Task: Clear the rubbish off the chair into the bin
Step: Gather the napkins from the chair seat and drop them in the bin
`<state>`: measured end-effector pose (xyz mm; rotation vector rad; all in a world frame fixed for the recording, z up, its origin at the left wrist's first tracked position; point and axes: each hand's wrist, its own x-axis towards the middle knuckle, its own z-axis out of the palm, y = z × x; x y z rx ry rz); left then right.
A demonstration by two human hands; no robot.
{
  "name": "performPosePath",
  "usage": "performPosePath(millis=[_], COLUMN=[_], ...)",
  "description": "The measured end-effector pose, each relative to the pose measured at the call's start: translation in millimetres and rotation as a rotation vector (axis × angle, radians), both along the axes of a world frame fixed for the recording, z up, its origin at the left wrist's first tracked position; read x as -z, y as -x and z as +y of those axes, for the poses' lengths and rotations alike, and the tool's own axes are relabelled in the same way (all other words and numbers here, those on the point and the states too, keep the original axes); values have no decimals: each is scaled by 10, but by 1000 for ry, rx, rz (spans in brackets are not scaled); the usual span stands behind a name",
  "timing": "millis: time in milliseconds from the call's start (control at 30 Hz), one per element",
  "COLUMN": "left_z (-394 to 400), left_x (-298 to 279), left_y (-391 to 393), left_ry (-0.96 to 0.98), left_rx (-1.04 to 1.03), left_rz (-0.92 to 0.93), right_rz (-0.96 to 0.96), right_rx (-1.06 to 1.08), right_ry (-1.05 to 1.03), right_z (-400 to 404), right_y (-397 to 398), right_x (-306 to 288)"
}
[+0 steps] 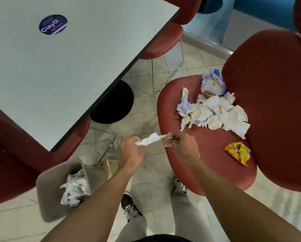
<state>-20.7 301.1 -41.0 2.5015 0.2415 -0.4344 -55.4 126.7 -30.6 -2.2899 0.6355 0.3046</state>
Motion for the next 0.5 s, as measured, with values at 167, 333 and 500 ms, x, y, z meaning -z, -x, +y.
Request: performPosePath(millis=[167, 333, 500], left_z=[877, 1706, 2316], left_x=[3, 72, 169], left_y=[281, 604, 850], left_ry=[0, -19, -41], left_rx=[-163, -357, -529], left_rz=[31, 85, 116], right_rz=[-27, 3, 63], right_rx=[-100, -222, -348], right_ry=[17, 1, -100], right_z=[733, 1483, 2219], right_y=[19, 38, 112], right_x=[-49, 40, 124])
